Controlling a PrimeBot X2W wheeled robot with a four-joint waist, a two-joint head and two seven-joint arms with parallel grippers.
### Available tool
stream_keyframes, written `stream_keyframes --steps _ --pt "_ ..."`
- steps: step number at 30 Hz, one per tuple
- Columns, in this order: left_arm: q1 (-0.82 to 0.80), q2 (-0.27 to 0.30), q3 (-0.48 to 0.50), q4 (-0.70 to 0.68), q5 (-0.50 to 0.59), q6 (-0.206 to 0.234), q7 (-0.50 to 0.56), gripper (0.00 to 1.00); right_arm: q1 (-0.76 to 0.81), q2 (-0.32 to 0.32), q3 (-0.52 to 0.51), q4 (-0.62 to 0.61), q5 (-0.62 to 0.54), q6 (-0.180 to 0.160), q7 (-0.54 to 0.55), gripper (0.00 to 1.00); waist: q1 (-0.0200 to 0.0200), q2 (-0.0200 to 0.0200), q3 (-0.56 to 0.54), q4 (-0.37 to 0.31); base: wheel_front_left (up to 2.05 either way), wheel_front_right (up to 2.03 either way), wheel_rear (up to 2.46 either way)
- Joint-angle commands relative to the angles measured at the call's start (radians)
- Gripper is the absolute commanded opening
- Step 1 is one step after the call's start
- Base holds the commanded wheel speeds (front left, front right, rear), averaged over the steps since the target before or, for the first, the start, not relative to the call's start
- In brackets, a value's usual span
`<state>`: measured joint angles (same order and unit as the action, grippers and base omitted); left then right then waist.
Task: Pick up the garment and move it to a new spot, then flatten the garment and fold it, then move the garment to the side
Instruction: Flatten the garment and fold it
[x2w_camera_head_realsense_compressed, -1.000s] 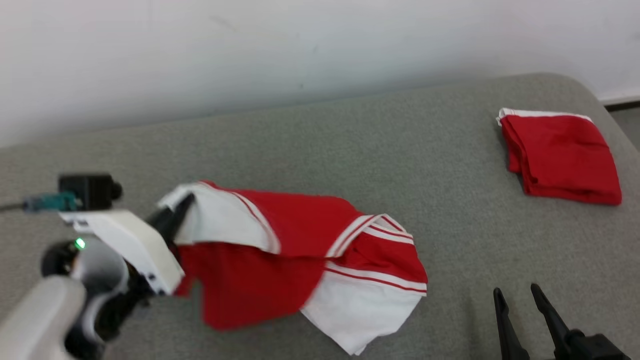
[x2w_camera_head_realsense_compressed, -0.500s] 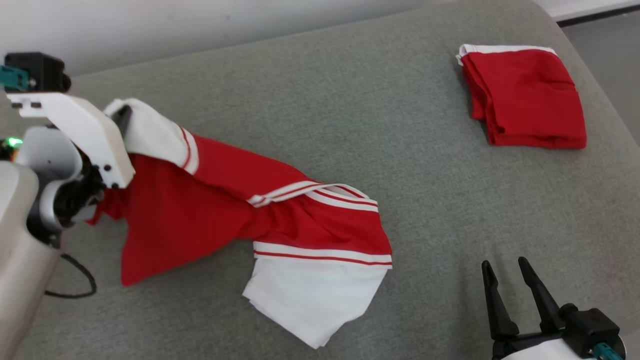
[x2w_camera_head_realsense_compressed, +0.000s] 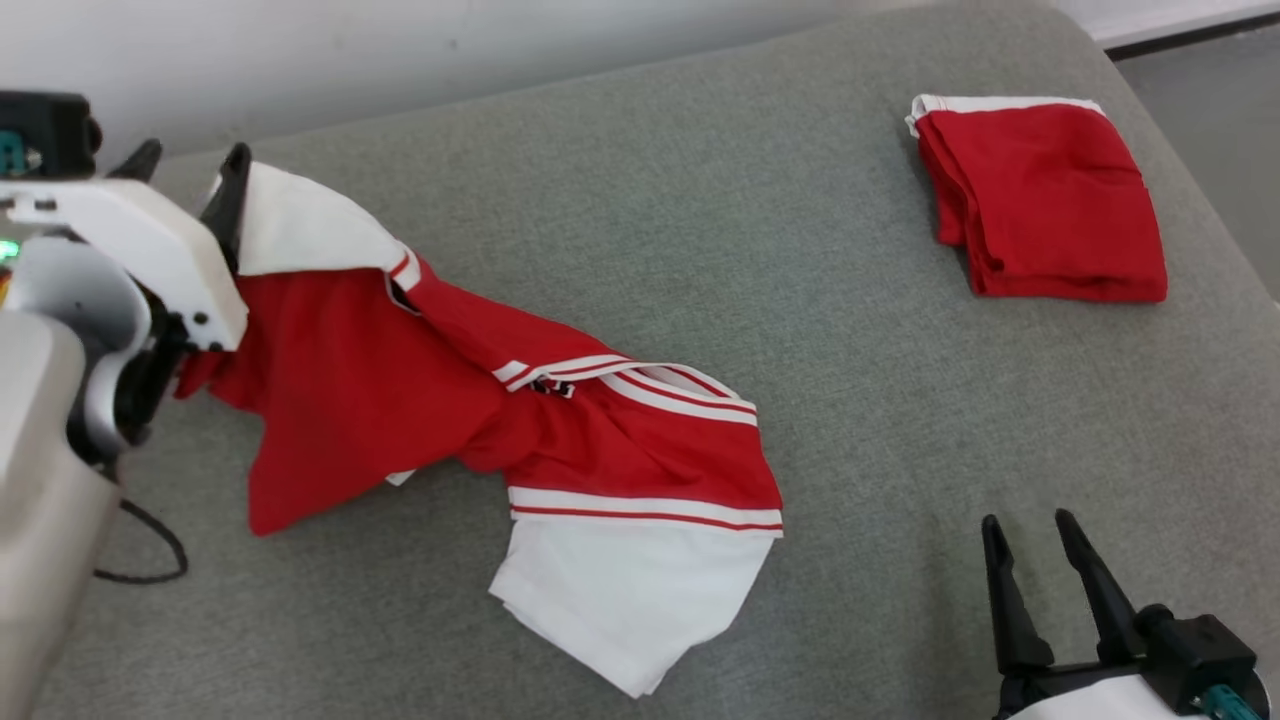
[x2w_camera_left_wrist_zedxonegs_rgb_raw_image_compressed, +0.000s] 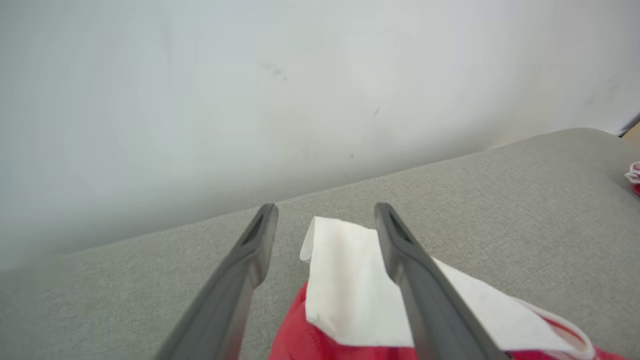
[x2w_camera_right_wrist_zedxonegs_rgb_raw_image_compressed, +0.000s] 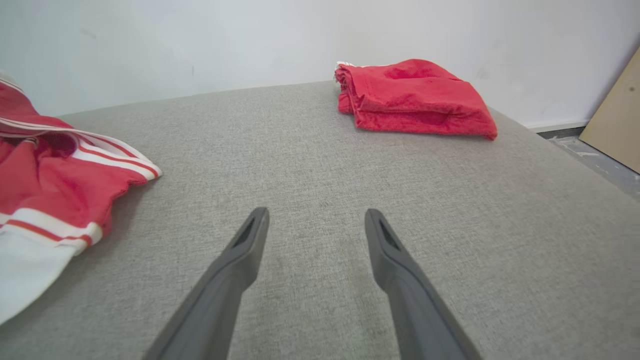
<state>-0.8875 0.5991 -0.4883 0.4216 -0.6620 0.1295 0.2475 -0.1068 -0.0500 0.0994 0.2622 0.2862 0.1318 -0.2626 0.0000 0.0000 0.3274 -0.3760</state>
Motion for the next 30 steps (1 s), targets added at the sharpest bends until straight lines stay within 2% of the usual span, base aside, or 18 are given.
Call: stream_keyframes --steps 1,4,8,14,17,21,25,30 --pt "0.049 -0.004 0.006 -0.014 -0.016 0.001 -0.021 1.0 0.015 -0.002 -0.007 0.003 -0.01 -0.002 -0.003 1.0 0.0 0.0 -0.026 0.024 0.0 0.0 0.0" --pt "0.116 0.01 0.017 -0.072 -0.014 0.011 -0.081 1.0 0.036 -0.002 -0.01 0.01 -0.03 -0.002 -0.003 1.0 0.0 0.0 -0.063 0.054 0.0 0.0 0.0" --pt "0.251 0.002 0.028 -0.176 -0.025 0.048 -0.155 1.0 0.059 -0.002 -0.022 0.009 -0.041 -0.002 -0.003 1.0 0.0 0.0 -0.115 0.089 0.0 0.0 0.0" --pt "0.462 -0.038 0.012 -0.342 -0.035 0.126 -0.232 1.0 0.088 -0.002 -0.032 0.005 -0.074 -0.002 -0.003 1.0 0.0 0.0 -0.161 0.135 0.0 0.0 0.0" --pt "0.555 -0.068 -0.013 -0.389 -0.048 0.148 -0.247 1.0 0.093 -0.002 -0.034 0.003 -0.088 -0.002 -0.003 1.0 0.0 0.0 -0.166 0.149 0.0 0.0 0.0" --pt "0.635 -0.09 -0.039 -0.384 -0.051 0.168 -0.266 1.0 0.1 -0.003 -0.035 0.001 -0.093 -0.002 -0.003 1.0 0.0 0.0 -0.164 0.158 0.0 0.0 0.0" --pt "0.657 -0.108 -0.058 -0.353 -0.061 0.156 -0.268 1.0 0.099 -0.006 -0.033 0.0 -0.091 -0.002 -0.003 1.0 0.0 0.0 -0.151 0.161 0.0 0.0 0.0" --pt "0.622 -0.134 -0.077 -0.248 -0.06 0.134 -0.277 1.0 0.078 -0.009 -0.027 -0.006 -0.09 -0.002 -0.003 1.0 0.0 0.0 -0.119 0.152 0.0 0.0 0.0"
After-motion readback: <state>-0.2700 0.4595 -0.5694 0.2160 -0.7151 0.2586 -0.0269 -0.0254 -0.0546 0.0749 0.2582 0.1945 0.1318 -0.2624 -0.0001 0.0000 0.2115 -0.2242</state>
